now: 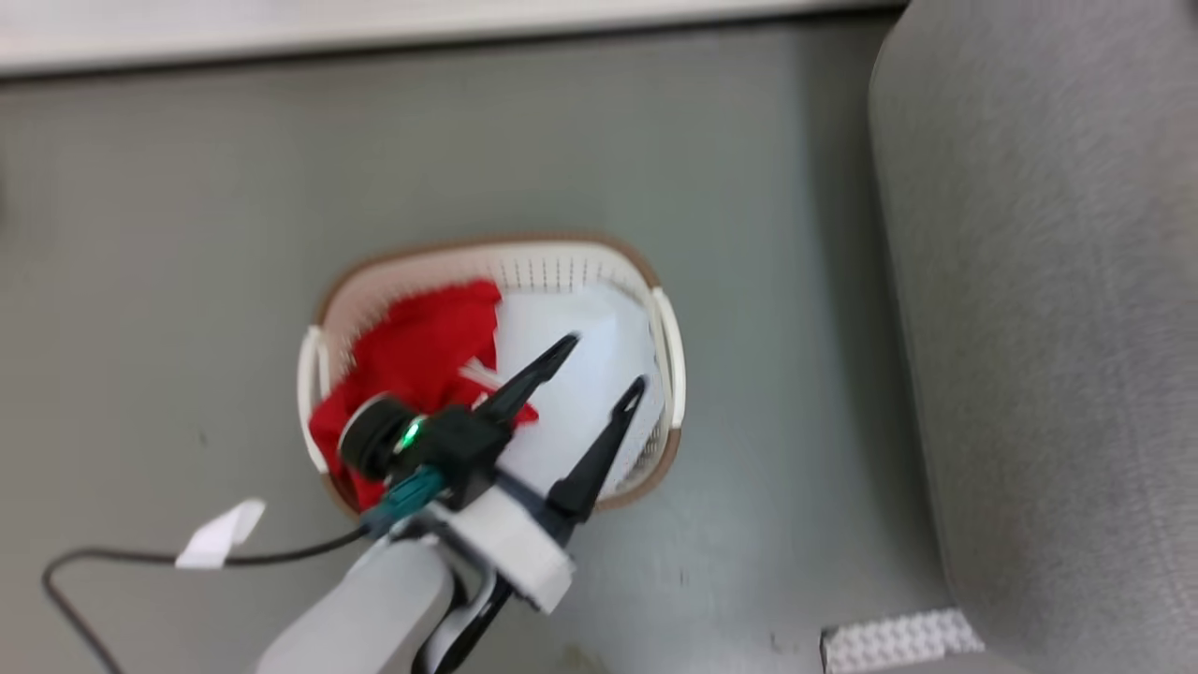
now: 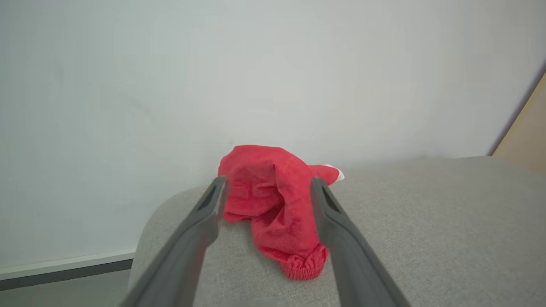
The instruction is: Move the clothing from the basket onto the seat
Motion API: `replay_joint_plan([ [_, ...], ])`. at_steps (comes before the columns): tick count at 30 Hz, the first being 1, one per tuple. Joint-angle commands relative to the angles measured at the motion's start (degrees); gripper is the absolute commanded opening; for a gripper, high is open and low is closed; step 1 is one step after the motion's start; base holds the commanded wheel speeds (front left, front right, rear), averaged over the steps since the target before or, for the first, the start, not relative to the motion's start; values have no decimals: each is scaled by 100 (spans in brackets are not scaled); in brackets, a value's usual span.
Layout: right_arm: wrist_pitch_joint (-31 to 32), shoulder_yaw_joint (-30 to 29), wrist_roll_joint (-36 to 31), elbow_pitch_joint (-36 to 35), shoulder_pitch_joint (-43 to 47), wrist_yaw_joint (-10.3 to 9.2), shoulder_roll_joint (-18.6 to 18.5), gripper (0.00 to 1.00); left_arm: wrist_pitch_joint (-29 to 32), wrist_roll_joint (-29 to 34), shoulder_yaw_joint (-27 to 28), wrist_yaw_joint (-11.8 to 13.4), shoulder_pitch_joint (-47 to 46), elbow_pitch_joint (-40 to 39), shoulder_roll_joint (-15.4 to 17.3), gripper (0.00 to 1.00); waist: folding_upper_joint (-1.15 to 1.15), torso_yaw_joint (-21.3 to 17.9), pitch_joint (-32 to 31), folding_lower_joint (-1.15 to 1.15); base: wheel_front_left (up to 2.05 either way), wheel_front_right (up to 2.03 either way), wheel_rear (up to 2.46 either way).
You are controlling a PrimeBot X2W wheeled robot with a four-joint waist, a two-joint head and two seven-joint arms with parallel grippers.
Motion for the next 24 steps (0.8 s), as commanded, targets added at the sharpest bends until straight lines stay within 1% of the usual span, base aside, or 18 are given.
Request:
replay_joint_plan([
  [1,4,43,49,-191,266,-12,17,100,-48,-67,105,33,199,25,12,100,0,47,-582,1,0,0,0],
  [6,4,353,167,-1079,1240,-12,165,100,-36,-85,792,123,962,-202,-70,100,0,151,-1267,1,0,0,0],
  [9,5,482,256,-1490,1822,-12,291,100,-35,0,1228,105,1444,-312,-118,100,0,249,-1630,1,0,0,0],
  [12,6,610,200,-1806,2410,-12,388,100,-35,113,1677,80,1910,-393,-213,100,0,359,-1964,1,0,0,0],
  [15,57,729,217,-2091,2991,-12,596,100,-36,240,2101,53,2369,-441,-353,100,0,479,-2287,1,0,0,0],
  [18,70,844,86,-2304,3527,-12,740,100,-35,367,2480,-16,2795,-454,-508,100,0,592,-2587,1,0,0,0],
  [22,55,1096,8,-2407,4116,-12,981,100,-35,528,2916,-151,3321,-423,-711,100,0,702,-2917,1,0,0,0],
  [24,37,1128,-79,-2418,4327,-12,1090,100,-36,608,3107,-237,3519,-405,-817,100,0,743,-2999,1,0,0,0],
])
